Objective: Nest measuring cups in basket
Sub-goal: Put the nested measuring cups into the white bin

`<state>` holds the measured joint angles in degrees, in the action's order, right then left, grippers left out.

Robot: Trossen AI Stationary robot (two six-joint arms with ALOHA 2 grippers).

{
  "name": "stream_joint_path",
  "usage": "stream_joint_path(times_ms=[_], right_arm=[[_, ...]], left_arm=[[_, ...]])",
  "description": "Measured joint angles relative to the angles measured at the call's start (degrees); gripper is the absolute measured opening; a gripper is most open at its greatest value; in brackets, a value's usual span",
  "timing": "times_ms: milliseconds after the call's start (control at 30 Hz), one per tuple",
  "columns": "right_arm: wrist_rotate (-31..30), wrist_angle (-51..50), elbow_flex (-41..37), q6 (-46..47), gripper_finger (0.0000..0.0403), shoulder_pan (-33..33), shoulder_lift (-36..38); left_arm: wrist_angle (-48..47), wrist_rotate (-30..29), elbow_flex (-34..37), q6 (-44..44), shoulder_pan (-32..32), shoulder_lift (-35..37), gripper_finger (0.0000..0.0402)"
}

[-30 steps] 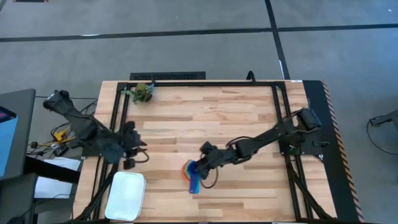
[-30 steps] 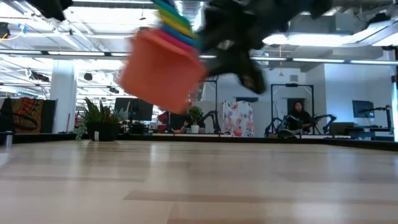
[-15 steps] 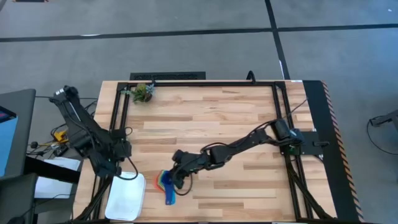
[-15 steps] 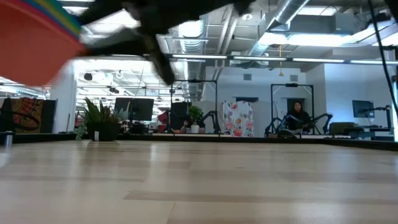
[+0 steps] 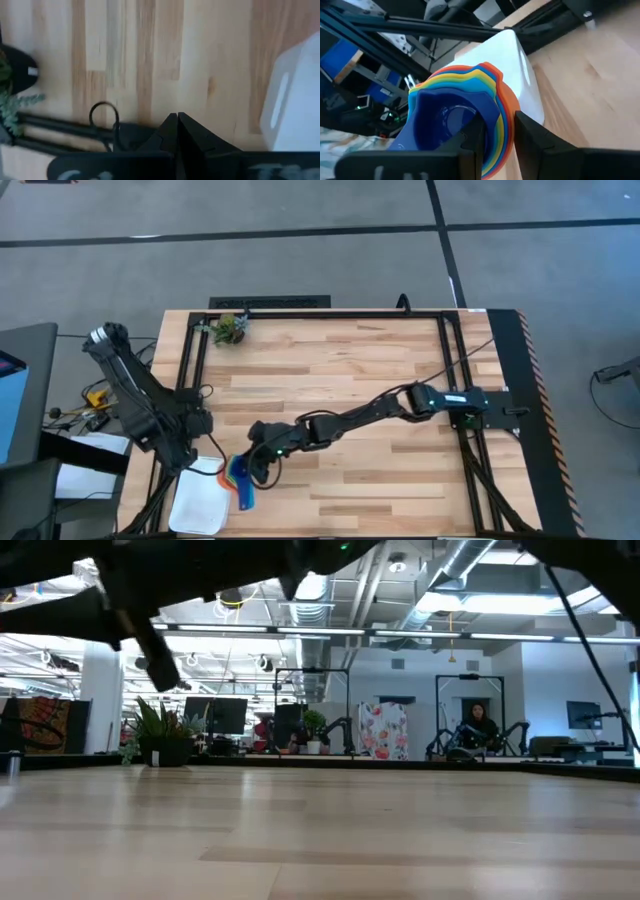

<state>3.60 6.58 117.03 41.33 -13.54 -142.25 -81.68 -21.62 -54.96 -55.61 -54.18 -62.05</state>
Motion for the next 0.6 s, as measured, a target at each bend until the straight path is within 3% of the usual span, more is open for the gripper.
stream_joint_path(times_ms=[200,600], right_arm=[[0.21,-0.16,6.26,-1.90,0.0102,0.46,-3.55],[-4.04,6.07,6.50,-6.74,0.0102,0.46,-3.35]], left_arm=[[-4.44,1.74,0.00,-1.98,-0.08,-1.39,0.0000],[-5.04,-1.08,0.00,-1.98,-0.08,-1.39,0.0000]])
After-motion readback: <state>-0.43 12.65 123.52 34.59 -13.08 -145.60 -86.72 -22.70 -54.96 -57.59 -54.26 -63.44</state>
